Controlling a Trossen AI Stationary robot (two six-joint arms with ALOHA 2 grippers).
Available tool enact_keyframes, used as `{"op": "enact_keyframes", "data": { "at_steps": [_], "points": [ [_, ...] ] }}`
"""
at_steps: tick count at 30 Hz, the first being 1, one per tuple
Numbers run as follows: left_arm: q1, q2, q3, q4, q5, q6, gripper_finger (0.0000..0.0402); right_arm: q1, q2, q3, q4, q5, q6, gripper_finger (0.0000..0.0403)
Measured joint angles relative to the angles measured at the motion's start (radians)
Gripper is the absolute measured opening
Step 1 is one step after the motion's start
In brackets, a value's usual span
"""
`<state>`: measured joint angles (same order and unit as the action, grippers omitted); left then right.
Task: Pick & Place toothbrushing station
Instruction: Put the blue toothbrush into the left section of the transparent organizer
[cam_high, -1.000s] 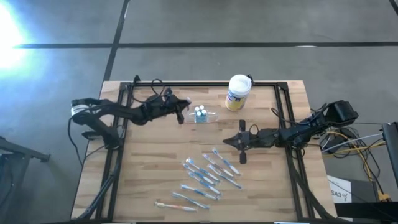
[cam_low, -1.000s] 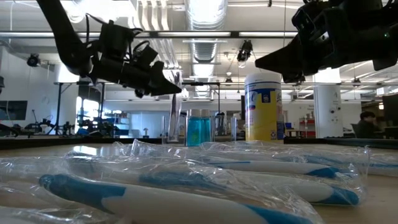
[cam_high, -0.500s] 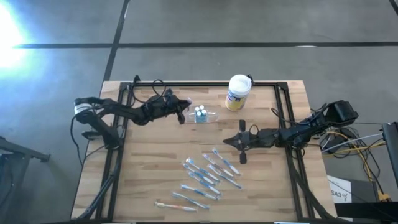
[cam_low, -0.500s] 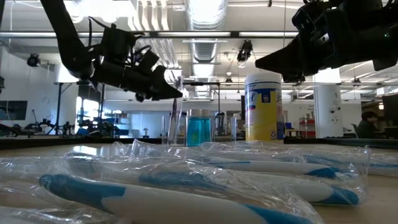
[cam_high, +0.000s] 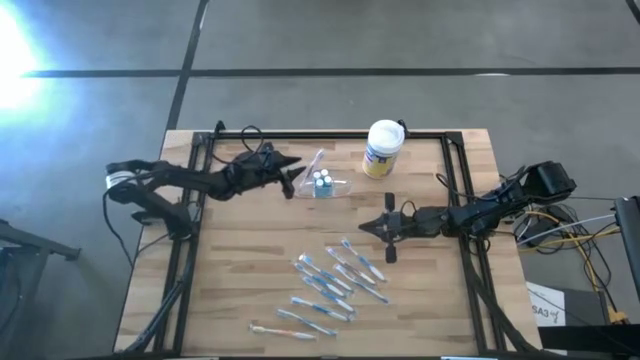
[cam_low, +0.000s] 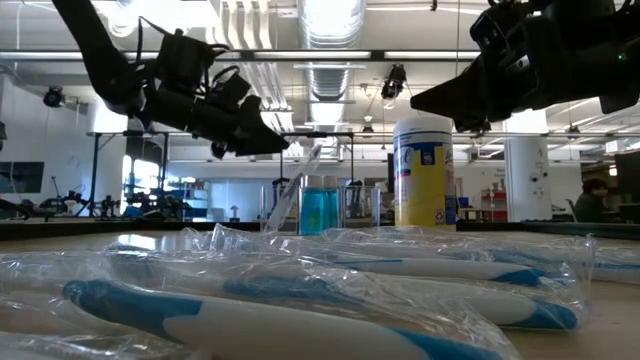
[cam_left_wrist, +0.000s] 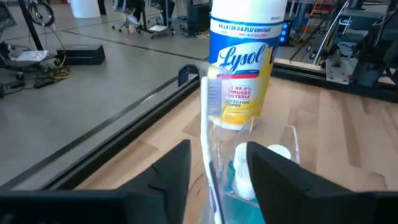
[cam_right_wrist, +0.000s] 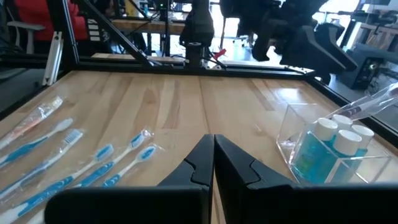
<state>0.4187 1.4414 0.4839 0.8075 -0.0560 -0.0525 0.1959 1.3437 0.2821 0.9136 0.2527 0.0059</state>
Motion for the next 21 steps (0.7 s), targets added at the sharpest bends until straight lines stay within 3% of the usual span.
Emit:
{"op": "enact_keyframes", "data": {
  "at_steps": [9,15,21],
  "points": [
    [0.000,-0.204,0.000,-0.208,0.008,0.000,0.0231,0.000,0.000,0.000,0.002,0.000,0.012,0.0008],
    [-0.017,-0.500,0.000,-0.434,0.128,0.011,0.0235,0.000,0.000,0.000,0.003,0.001,0.010,0.0008],
    [-0.066,-0.847,0.017,-0.713,0.133,0.018,0.0215,0.000,0.000,0.000,0.003,0.001,0.013,0.0008]
  ]
}}
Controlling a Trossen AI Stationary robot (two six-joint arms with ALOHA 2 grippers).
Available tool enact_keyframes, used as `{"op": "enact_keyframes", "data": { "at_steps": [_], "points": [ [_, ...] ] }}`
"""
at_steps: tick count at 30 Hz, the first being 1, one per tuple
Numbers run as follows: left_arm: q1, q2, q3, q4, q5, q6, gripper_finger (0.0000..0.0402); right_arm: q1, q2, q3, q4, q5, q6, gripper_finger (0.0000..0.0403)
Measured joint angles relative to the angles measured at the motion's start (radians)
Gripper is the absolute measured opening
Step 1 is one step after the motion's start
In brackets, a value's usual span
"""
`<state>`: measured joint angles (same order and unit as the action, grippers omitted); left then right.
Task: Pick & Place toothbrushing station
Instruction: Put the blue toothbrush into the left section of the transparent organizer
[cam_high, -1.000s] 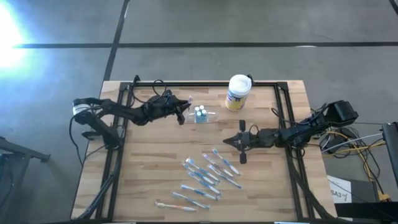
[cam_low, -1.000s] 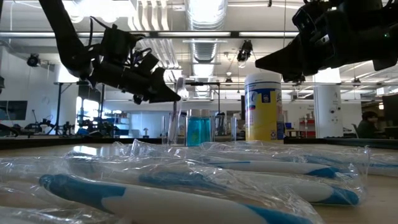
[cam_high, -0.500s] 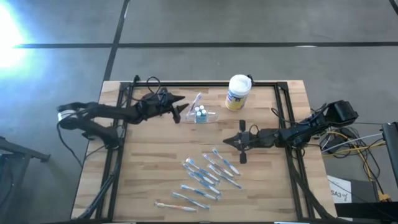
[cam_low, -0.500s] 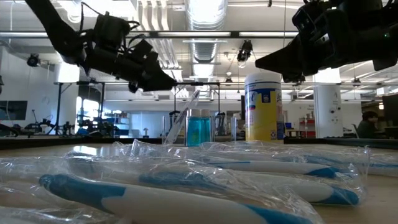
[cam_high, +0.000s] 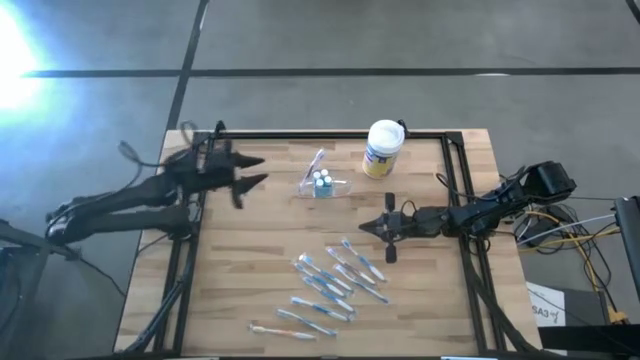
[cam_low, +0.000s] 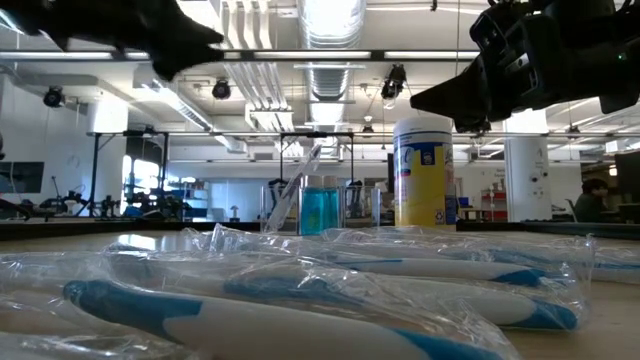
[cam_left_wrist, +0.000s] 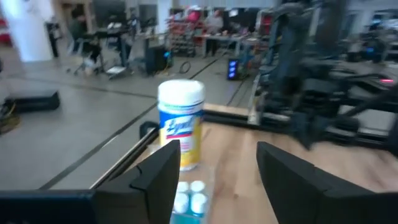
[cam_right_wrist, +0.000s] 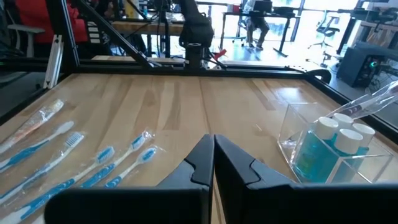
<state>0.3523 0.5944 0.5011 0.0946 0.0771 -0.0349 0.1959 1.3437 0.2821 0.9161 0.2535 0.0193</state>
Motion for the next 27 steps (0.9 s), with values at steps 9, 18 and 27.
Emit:
{"op": "enact_keyframes", "data": {
  "at_steps": [9,18,27],
  "points": [
    [-0.044,-0.368,-0.075,-0.228,0.019,0.014,0.0122,0.000,0.000,0.000,0.000,0.000,-0.003,0.0008],
    [-0.044,-0.510,-0.308,-0.169,0.048,-0.050,0.0009,0.000,0.000,0.006,0.003,0.001,-0.004,0.0008],
    [-0.046,-0.556,-0.488,-0.058,0.097,0.009,0.0003,0.000,-0.040,0.022,0.008,-0.001,-0.014,0.0008]
  ]
}}
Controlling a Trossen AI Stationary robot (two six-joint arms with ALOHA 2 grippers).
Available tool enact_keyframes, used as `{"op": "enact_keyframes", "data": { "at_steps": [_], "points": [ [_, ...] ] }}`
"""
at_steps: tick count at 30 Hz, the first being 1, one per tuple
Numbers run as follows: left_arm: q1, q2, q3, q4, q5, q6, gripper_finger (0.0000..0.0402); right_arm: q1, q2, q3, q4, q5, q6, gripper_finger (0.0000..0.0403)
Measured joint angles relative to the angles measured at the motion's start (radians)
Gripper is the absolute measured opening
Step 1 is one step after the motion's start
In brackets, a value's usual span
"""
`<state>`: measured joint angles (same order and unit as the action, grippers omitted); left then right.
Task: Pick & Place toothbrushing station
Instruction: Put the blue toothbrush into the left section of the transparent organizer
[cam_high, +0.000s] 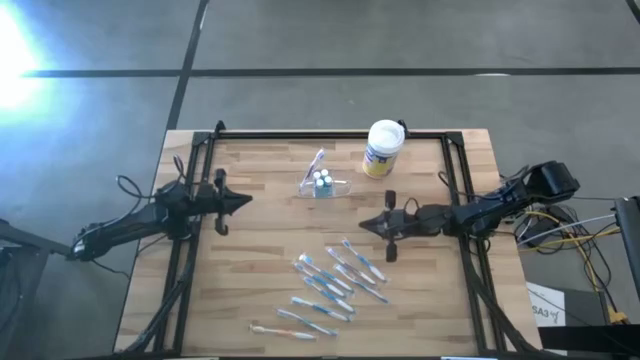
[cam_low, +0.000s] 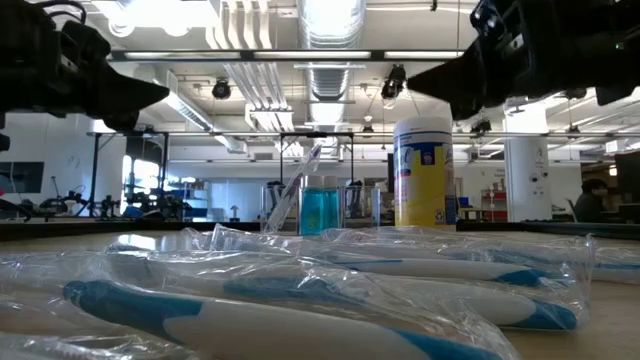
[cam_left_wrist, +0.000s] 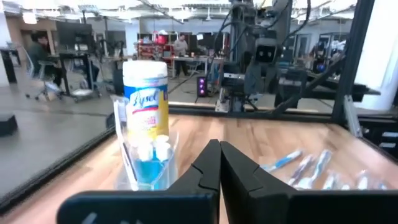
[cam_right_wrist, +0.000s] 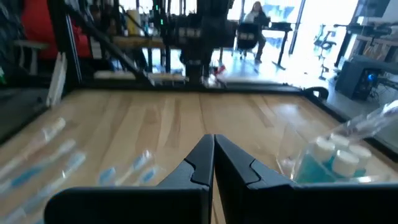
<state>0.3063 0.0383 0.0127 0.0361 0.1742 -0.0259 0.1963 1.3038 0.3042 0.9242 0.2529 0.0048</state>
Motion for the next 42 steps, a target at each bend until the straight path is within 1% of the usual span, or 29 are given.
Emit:
{"op": "enact_keyframes", "data": {
  "at_steps": [3,6,8,10,12,14,16,18,21,25,28,31,36,42],
  "points": [
    [-0.001,-0.004,0.000,-0.001,0.010,0.002,0.0004,0.000,-0.073,-0.001,0.000,-0.030,0.000,0.0008],
    [-0.001,-0.002,0.000,-0.003,0.012,0.000,0.0008,0.000,-0.173,0.000,-0.010,-0.045,0.009,0.0008],
    [-0.001,-0.002,0.000,-0.004,0.013,-0.006,0.0011,0.000,-0.255,0.018,-0.068,-0.045,0.028,0.0008],
    [-0.001,-0.001,0.000,-0.005,0.016,-0.017,0.0012,0.000,-0.349,0.068,-0.234,-0.045,0.038,0.0008],
    [-0.001,-0.001,0.000,-0.005,0.020,-0.027,0.0012,0.001,-0.431,0.162,-0.490,-0.044,0.055,0.0008],
    [-0.001,-0.001,0.000,-0.006,0.029,-0.029,0.0011,0.008,-0.482,0.264,-0.729,-0.023,0.072,0.0008],
    [-0.001,-0.001,0.000,-0.005,0.034,-0.029,0.0009,0.027,-0.502,0.354,-0.903,0.023,0.078,0.0008],
    [-0.001,0.000,0.000,-0.007,0.035,-0.030,0.0008,0.051,-0.510,0.426,-1.016,0.059,0.077,0.0008],
    [-0.001,0.000,0.000,-0.005,0.037,-0.030,0.0010,0.076,-0.510,0.496,-1.056,0.058,0.041,0.0008],
    [-0.001,0.000,0.000,-0.004,0.038,-0.031,0.0015,0.092,-0.491,0.540,-1.064,0.055,0.016,0.0019],
    [-0.001,0.000,0.000,-0.004,0.047,-0.038,0.0014,0.095,-0.476,0.556,-1.064,0.028,0.000,0.0048],
    [-0.001,0.000,0.000,-0.004,0.060,-0.044,0.0009,0.095,-0.464,0.558,-1.060,0.001,-0.010,0.0092],
    [-0.001,0.000,-0.001,-0.005,0.072,-0.042,0.0006,0.094,-0.457,0.552,-1.034,-0.001,-0.015,0.0176],
    [-0.001,0.000,-0.001,-0.005,0.074,-0.039,0.0017,0.094,-0.458,0.547,-1.001,-0.001,-0.002,0.0278]
  ]
}}
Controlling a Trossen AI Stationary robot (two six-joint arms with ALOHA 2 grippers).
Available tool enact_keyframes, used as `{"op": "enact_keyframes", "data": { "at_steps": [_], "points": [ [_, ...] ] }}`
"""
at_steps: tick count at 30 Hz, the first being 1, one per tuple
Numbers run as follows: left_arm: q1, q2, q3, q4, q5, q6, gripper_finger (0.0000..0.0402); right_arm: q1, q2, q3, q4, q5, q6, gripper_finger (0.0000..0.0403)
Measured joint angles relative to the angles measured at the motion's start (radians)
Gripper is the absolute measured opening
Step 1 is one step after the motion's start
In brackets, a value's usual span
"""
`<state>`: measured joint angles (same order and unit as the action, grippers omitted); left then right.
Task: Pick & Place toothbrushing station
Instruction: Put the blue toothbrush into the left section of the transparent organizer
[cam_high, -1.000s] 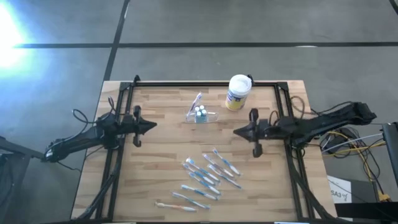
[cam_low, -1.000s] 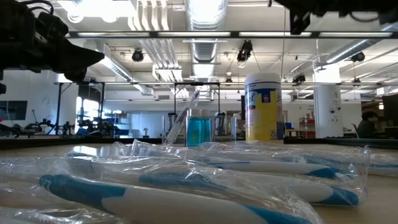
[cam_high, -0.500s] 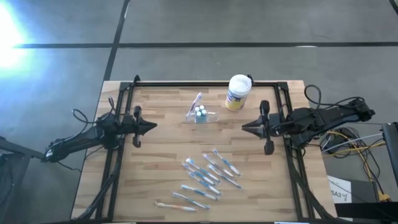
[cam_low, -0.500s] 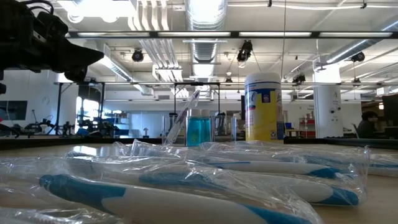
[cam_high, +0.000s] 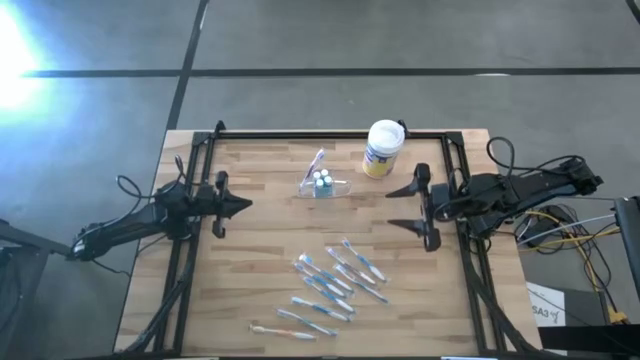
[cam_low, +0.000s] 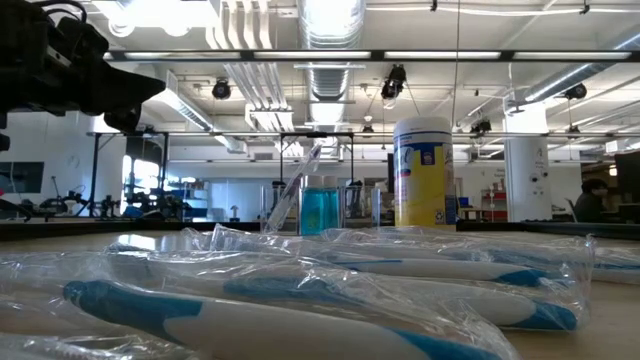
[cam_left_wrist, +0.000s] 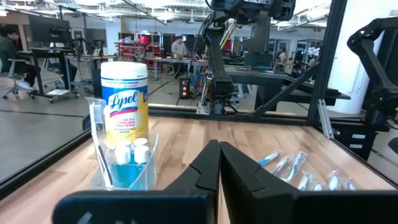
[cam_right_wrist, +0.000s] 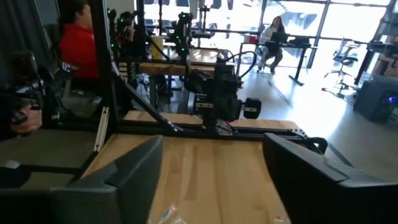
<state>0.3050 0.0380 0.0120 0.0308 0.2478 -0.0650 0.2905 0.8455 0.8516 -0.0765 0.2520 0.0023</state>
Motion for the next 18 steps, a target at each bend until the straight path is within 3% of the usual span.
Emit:
{"op": "enact_keyframes", "data": {
  "at_steps": [5,9,13,18],
  "points": [
    [0.000,0.000,0.000,0.000,0.000,0.000,0.0018,0.000,0.002,-0.001,-0.010,0.000,0.050,0.0350],
    [0.000,0.000,0.000,0.000,0.000,0.000,0.0011,0.000,0.007,-0.002,-0.057,0.000,0.076,0.0368],
    [0.000,0.000,0.000,0.000,0.000,0.001,0.0006,0.000,0.014,-0.003,-0.074,0.007,0.098,0.0349],
    [0.000,0.000,0.000,0.000,0.000,0.004,0.0010,0.000,0.019,-0.003,-0.072,0.010,0.062,0.0273]
  ]
}}
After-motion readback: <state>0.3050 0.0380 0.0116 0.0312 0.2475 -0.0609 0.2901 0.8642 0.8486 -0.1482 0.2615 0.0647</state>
